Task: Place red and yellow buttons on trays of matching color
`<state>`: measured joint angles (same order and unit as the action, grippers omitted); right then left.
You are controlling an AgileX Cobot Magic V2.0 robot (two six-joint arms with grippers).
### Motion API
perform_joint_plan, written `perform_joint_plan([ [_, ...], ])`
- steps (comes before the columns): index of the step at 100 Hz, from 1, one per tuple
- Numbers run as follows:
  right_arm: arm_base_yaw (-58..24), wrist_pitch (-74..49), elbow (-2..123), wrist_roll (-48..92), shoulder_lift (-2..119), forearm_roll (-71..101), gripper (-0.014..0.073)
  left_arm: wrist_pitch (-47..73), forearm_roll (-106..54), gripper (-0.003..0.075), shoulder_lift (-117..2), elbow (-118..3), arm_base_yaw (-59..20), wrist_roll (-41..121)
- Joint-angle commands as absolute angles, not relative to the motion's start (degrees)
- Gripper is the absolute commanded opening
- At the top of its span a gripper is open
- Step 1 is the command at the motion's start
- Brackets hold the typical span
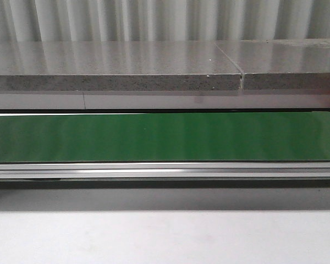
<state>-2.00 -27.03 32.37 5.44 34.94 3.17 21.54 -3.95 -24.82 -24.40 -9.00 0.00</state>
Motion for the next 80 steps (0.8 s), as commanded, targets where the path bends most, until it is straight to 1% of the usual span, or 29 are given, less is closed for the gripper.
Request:
perform_joint_plan([
  [1,-2.1,-22.2,33.5,5.9,33.6,2.9,0.0146,17.2,-4.4,-0.0020,-25.0,-25.8,-9.3,-0.4],
  [10,-2.1,-22.2,33.5,5.9,33.5,2.9,-0.0041,17.2,-4.4,-0.0020,-25.0,-25.8,-9.3,-0.4],
  [13,-2.1,-22.2,33.5,5.9,33.5,2.9,-0.0071,17.2,-4.4,-0.0020,-25.0,-25.8,-9.3,-0.4],
  [17,-2.1,-22.1,33.5,5.9,33.5,2.9,-0.0062,17.2,-4.4,-0.0020,-25.0,-25.8,-9.3,-0.4],
  [80,-2.1,-22.5,33.5,5.9,33.5,2.9,-0.0067,17.2,-4.4,-0.0020,-25.0,-25.8,-9.3,-0.4],
])
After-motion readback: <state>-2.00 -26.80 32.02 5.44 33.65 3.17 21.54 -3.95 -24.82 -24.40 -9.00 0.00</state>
